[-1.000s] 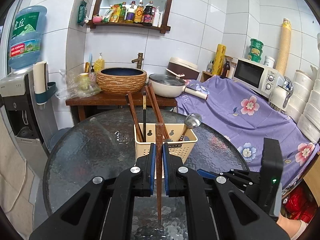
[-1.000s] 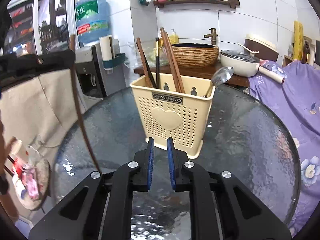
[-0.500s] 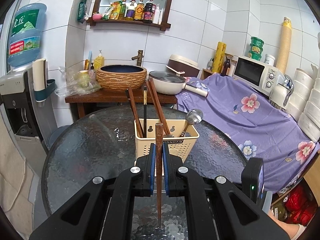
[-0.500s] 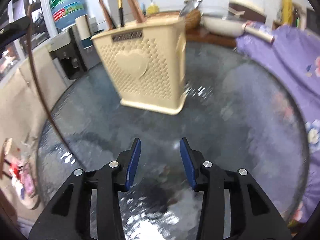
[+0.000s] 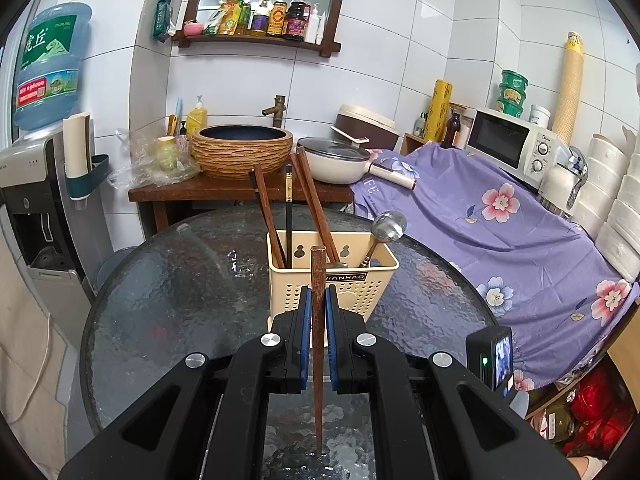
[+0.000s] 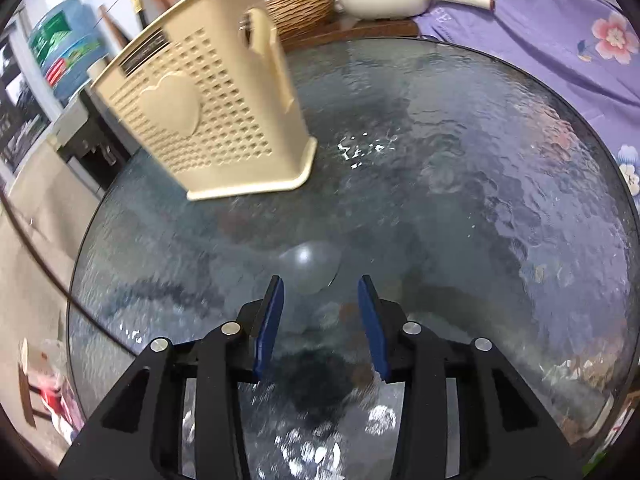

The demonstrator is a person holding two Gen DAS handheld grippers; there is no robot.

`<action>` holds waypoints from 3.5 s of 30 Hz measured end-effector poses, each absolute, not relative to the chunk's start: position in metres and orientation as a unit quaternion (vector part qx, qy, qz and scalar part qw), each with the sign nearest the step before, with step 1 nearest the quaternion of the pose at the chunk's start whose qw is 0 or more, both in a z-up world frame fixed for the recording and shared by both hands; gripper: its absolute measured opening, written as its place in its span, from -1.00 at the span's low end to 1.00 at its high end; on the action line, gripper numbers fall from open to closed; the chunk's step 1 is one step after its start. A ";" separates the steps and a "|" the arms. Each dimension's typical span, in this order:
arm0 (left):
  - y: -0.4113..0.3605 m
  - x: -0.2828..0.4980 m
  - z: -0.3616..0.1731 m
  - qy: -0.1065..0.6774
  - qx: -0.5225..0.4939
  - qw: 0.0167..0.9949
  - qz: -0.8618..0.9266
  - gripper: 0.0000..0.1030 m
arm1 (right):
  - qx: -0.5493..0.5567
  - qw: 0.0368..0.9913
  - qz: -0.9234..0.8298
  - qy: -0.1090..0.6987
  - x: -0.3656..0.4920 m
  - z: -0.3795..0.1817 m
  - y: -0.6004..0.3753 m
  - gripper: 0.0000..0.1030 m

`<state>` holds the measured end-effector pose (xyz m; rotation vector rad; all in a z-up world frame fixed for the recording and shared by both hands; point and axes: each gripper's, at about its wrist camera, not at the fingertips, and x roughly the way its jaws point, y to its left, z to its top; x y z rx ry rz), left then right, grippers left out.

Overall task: Organize utensils
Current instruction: 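Carry the spoon and chopstick above the cream basket with both tools, then lower the spoon and chopstick into the basket and open both tools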

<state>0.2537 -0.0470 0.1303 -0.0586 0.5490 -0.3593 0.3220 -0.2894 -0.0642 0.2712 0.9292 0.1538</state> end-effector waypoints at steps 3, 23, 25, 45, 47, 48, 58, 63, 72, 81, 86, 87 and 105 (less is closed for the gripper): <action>-0.047 0.254 0.129 0.270 -0.028 0.946 -0.175 -0.87 | 0.158 0.875 0.075 0.451 0.330 -0.065 -0.293 -0.49; -0.051 0.253 0.127 0.270 -0.027 0.946 -0.177 -0.87 | 0.142 0.894 0.096 0.414 0.333 -0.031 -0.289 -0.93; -0.050 0.252 0.130 0.267 -0.027 0.947 -0.176 -0.87 | 0.124 0.901 0.101 0.403 0.329 -0.020 -0.285 -0.93; -0.031 0.246 0.196 0.207 -0.032 0.963 -0.169 -0.87 | -0.099 0.931 0.154 0.316 0.282 0.133 -0.258 -0.94; -0.029 0.249 0.213 0.188 -0.035 0.968 -0.161 -0.87 | -0.118 0.935 0.140 0.303 0.281 0.150 -0.260 -0.94; -0.028 0.251 0.220 0.183 -0.039 0.969 -0.159 -0.87 | -0.122 0.936 0.136 0.299 0.282 0.156 -0.261 -0.93; -0.040 0.293 0.271 0.143 -0.065 0.979 -0.127 -0.87 | -0.186 0.944 0.062 0.267 0.318 0.220 -0.273 -0.94; -0.046 0.324 0.271 0.137 -0.080 0.981 -0.110 -0.87 | -0.249 0.929 0.037 0.271 0.344 0.213 -0.260 -0.94; -0.051 0.363 0.223 0.156 -0.096 0.980 -0.080 -0.87 | -0.322 0.898 0.045 0.298 0.374 0.167 -0.228 -0.93; -0.050 0.376 0.171 0.207 -0.106 0.968 -0.089 -0.87 | -0.331 0.888 0.071 0.311 0.390 0.135 -0.205 -0.93; -0.051 0.382 0.146 0.234 -0.108 0.961 -0.102 -0.86 | -0.325 0.886 0.086 0.320 0.397 0.117 -0.197 -0.92; -0.050 0.383 0.142 0.237 -0.112 0.959 -0.104 -0.72 | -0.318 0.888 0.088 0.320 0.399 0.115 -0.197 -0.92; -0.015 0.236 0.156 0.118 -0.062 0.987 -0.090 0.87 | -0.103 0.977 0.099 0.159 0.268 0.122 -0.252 0.89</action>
